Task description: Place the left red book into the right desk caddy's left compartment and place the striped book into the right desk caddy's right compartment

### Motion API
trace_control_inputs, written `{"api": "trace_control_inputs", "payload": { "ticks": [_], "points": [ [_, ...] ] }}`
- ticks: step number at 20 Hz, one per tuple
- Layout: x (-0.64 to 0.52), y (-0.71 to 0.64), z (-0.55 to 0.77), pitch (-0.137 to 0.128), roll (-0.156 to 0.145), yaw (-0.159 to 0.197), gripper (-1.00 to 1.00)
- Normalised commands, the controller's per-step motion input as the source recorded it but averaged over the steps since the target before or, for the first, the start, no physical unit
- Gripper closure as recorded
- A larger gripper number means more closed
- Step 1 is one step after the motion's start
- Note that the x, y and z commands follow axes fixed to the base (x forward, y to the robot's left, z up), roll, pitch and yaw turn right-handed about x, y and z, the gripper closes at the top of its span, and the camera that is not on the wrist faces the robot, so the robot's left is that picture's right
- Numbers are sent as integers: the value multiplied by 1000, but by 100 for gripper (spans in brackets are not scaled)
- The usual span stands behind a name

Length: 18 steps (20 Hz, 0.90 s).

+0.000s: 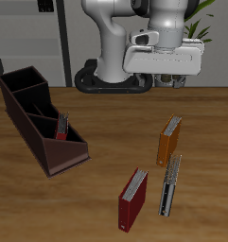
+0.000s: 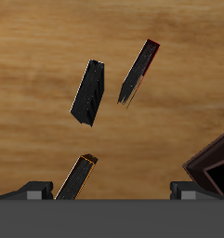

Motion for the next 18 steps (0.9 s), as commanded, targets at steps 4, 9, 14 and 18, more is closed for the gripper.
{"api": "trace_control_inputs", "payload": {
  "ticks": [4, 9, 14, 18],
  "points": [
    [121, 202, 22, -28, 26, 20, -100],
    [246, 69, 49, -15, -8, 15, -100],
    [213, 1, 6, 5, -31, -8, -100],
    [187, 40, -87, 15, -2, -23, -100]
  ]
}}
